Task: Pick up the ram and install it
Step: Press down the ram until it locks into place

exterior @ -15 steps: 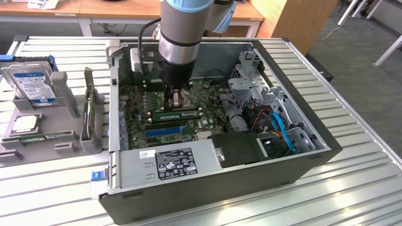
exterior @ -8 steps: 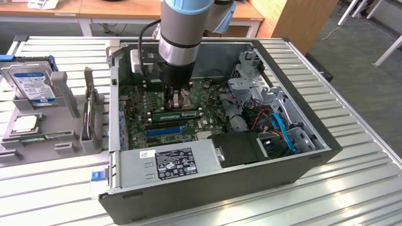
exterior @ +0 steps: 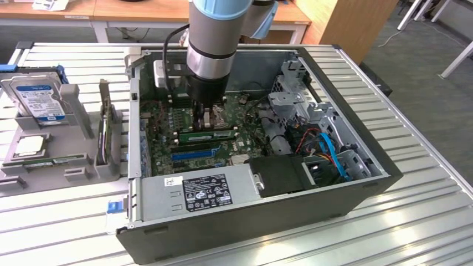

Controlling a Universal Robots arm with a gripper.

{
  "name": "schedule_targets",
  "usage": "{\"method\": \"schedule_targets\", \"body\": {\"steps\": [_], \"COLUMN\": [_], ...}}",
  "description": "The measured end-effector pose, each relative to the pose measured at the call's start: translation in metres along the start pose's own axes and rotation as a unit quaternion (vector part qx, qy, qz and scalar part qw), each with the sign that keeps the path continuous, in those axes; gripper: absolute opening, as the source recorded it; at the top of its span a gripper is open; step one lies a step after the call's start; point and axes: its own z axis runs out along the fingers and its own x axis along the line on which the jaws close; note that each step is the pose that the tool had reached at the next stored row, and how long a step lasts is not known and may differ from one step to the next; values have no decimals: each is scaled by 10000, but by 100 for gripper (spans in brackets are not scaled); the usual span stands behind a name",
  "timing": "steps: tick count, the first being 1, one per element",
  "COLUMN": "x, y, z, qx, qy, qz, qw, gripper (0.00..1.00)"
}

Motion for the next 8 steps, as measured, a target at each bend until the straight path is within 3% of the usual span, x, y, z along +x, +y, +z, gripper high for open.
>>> {"method": "schedule_targets", "body": {"steps": [8], "x": [3], "y": [-2], "z": [30], "qx": [0], "qy": [1], "qz": [0], "qw": [10000], "gripper": [10]}}
